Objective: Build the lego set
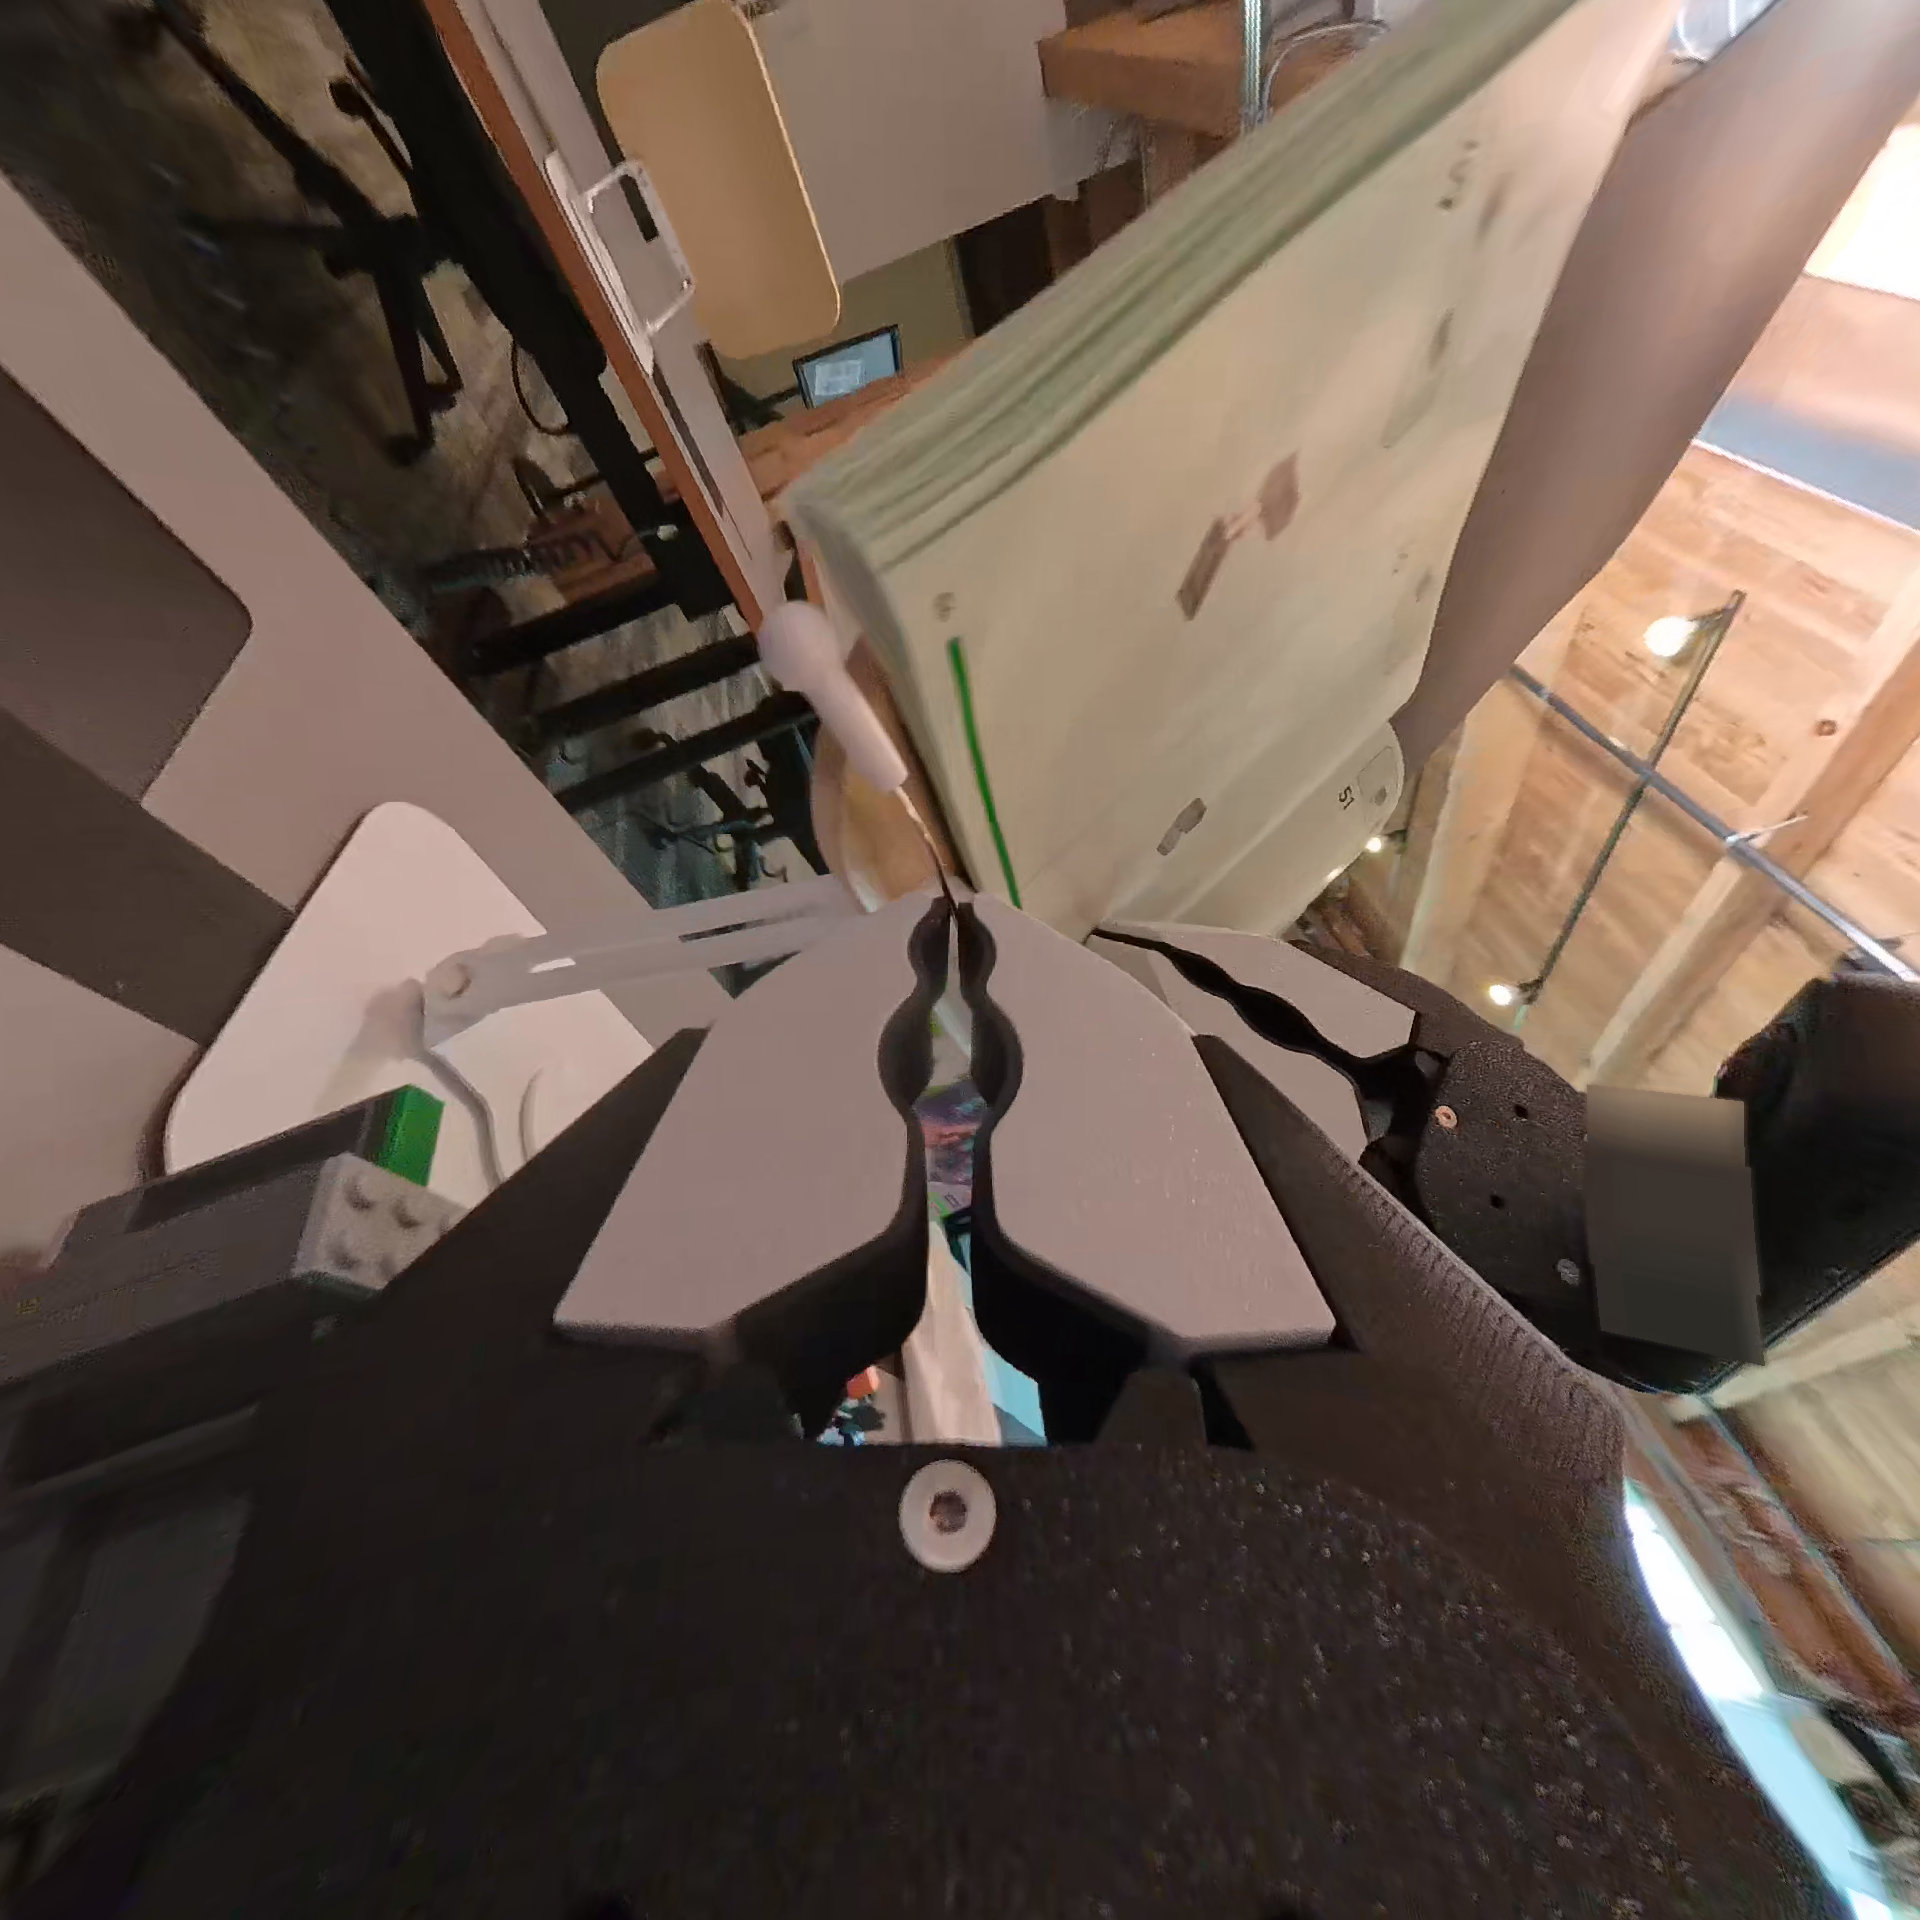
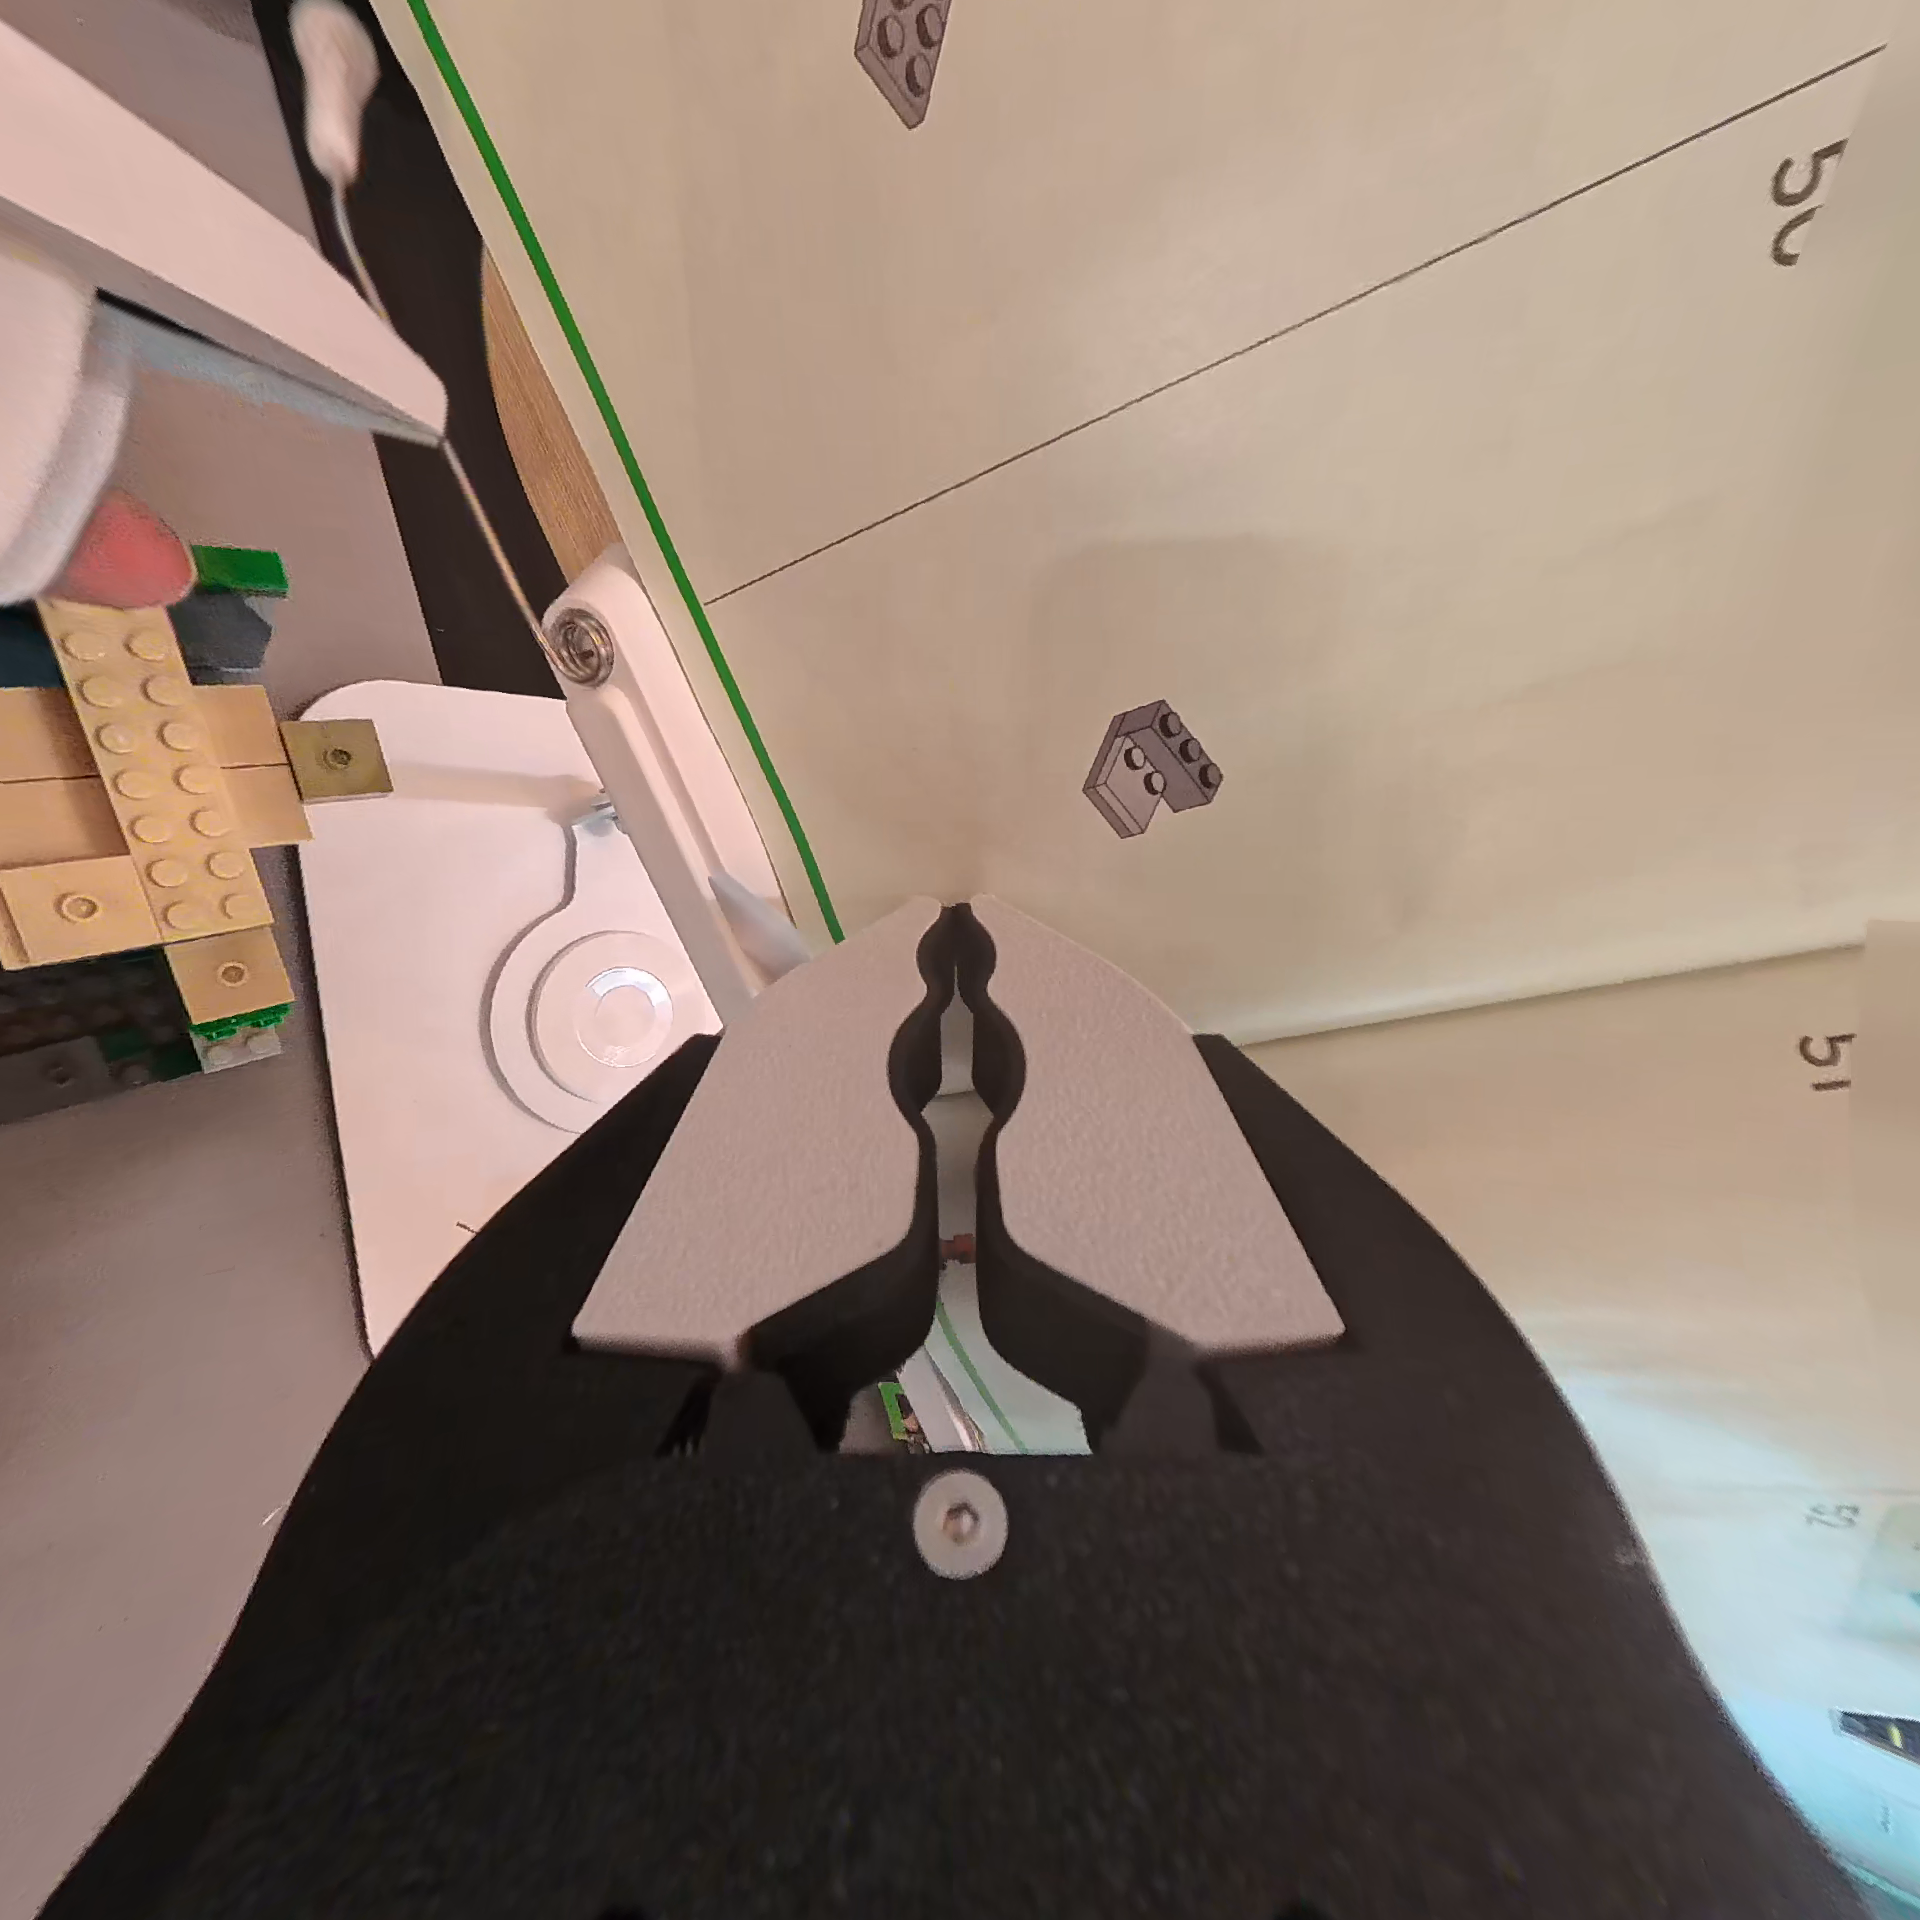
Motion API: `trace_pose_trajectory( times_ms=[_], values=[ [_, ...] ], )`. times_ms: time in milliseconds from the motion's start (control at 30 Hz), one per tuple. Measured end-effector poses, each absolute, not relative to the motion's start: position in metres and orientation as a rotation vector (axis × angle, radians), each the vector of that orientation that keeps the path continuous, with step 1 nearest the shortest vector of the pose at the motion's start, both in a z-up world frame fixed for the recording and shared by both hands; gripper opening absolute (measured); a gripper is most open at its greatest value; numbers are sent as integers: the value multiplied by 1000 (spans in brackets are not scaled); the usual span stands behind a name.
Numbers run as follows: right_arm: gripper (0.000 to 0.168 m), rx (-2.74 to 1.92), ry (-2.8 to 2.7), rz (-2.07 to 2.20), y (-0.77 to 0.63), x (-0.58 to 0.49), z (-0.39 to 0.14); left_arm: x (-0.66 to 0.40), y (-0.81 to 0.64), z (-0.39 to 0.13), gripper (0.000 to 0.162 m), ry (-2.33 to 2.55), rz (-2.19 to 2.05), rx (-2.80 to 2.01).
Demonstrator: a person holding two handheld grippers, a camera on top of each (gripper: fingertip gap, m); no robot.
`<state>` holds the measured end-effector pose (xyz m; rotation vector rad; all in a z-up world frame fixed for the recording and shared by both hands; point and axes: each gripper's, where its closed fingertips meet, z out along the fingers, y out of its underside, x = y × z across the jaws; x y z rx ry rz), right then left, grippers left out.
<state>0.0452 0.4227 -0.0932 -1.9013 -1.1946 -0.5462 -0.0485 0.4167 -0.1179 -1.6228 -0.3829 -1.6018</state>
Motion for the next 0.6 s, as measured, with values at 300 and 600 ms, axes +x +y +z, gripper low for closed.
trace_pose_trajectory(
  times_ms=[300, 600],
  values=[
    [0, -1975, -1132, -500, 424, 46, -94, -47, 416, -106, 1, -324, -1353, -1600],
    [0, -2031, -1047, -475, 424, 43, -95, -48, 405, -130, 0, -538, -1638, -1435]
  ],
)
